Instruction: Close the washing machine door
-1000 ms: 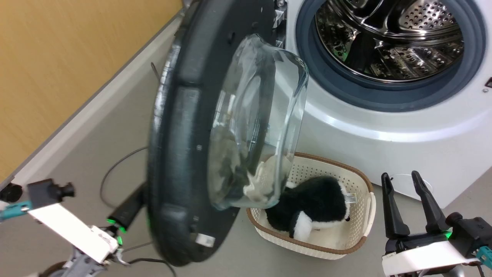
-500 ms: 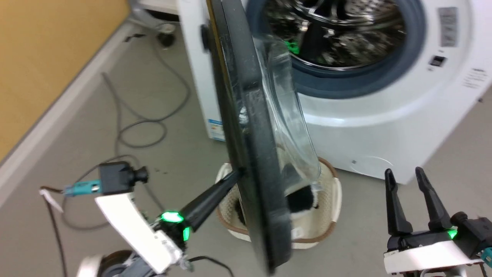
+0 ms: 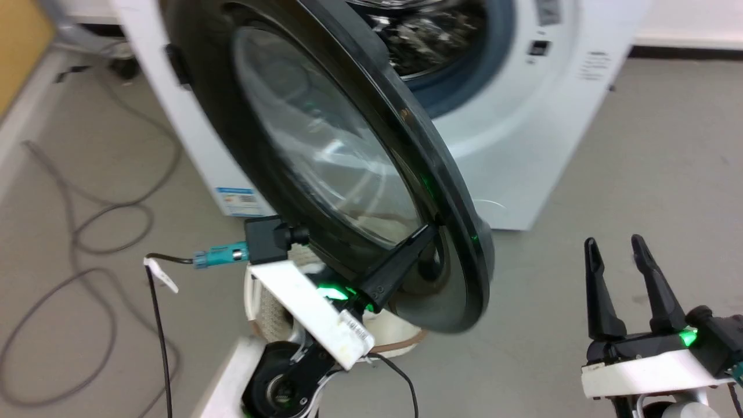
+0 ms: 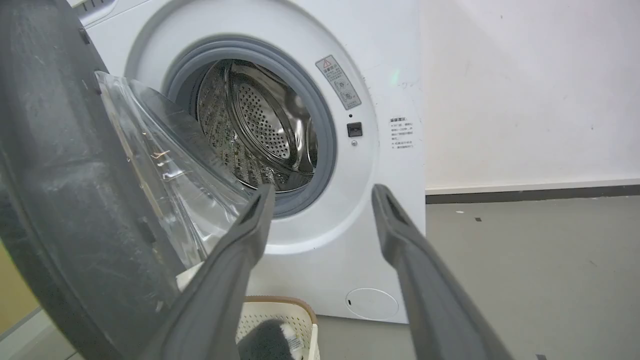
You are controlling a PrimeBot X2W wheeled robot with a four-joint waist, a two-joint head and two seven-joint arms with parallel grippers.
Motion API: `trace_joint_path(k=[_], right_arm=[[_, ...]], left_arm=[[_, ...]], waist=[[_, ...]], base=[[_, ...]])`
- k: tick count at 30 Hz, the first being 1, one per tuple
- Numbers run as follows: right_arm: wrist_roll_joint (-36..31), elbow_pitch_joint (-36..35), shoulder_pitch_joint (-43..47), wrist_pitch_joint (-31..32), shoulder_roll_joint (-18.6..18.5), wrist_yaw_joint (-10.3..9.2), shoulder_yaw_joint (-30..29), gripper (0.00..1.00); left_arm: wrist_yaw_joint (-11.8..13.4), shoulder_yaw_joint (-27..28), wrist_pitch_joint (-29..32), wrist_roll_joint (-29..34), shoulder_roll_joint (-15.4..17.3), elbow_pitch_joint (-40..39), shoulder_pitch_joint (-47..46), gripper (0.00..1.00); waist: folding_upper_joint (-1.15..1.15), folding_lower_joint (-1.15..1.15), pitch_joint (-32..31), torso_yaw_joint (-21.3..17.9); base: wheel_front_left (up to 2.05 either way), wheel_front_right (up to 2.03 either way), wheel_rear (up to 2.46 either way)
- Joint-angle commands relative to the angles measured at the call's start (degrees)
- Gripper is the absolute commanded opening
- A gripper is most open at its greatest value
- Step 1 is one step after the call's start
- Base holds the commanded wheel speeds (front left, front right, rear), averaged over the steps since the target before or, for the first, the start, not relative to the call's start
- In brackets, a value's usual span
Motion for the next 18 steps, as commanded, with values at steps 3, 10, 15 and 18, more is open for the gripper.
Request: trace_joint_path(k=[3,10,15,18], right_arm=[[0.55,-0.3,-0.94,-0.25,0.07,0.05,-0.26,1.0],[0.66,-0.23,-0.28,-0.25,0.07,0.05,-0.89,1.0],[0.79,0.03,0.65,-0.25,0.07,0.05,-1.09,1.0],[0.96,0.02,1.25,-0.25,0.07,0.05,-1.11,1.0]], left_arm=[[-0.26,-2.7,-3.81,-0.37,1.64,4.2,-3.1,0.0],[-0.26,-7.86,-10.11,-2.95,4.96,8.16,-5.74,0.0],[-0.26,-9.95,-16.48,-1.7,8.65,8.33,-5.4,0.0],[-0.26,-10.49,-21.81,1.06,11.12,9.31,-4.26,0.22]], waist=[[0.0,0.0,1.45,-4.43],[0.0,0.0,1.14,-6.81],[0.0,0.0,-0.64,-6.45],[0.0,0.0,-2.19,-5.95]], base=[[0.0,0.0,0.0],[0.0,0.0,0.0],[0.0,0.0,0.0],[0.0,0.0,0.0]])
